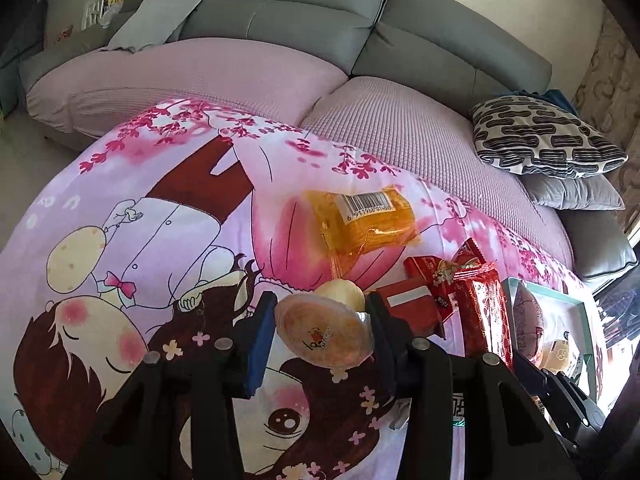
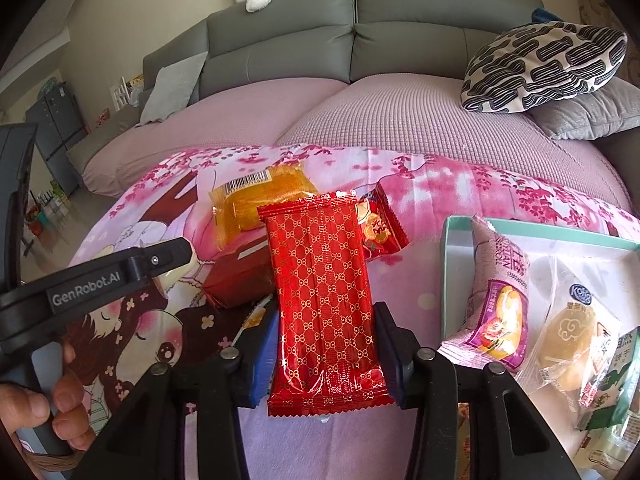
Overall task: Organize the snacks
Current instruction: 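Carry both items into the teal tray and open both tools to release them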
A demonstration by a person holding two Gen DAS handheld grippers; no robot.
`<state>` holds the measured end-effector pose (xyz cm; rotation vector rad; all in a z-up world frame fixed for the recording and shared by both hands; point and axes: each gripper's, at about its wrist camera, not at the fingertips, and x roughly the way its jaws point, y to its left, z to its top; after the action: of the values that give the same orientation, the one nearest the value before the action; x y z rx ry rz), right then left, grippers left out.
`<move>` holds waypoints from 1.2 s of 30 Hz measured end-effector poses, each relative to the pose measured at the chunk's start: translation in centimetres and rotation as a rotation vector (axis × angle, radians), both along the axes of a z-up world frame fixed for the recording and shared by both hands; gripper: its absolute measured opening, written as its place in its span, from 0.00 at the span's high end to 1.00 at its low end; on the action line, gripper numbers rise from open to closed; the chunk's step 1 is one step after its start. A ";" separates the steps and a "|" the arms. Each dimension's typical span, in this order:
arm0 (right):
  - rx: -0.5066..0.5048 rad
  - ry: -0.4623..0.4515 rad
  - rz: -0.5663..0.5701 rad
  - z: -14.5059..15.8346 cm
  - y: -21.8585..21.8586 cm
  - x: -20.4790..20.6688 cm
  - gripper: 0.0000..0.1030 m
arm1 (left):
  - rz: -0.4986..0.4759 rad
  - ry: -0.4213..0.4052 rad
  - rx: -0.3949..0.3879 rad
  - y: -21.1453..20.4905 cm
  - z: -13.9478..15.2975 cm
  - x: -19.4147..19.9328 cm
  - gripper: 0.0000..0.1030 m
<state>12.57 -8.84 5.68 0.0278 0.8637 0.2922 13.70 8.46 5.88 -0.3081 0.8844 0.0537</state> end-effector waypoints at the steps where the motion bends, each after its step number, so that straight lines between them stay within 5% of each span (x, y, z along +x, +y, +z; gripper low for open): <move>1: 0.003 -0.005 -0.002 0.3 -0.1 -0.1 0.54 | 0.000 -0.008 0.004 0.0 0.3 -0.1 0.54; 18: 0.052 -0.038 -0.129 3.3 -6.3 -0.5 0.54 | -0.061 -0.033 0.050 -5.0 2.9 -0.1 0.54; 36: 0.022 -0.086 -0.530 6.4 -22.9 -3.0 0.54 | -0.398 -0.117 0.058 -21.8 8.0 2.4 0.54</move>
<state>9.55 -31.72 12.12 0.2584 0.7379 -0.1929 16.05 -13.31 13.87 -0.0764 0.8130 -0.3036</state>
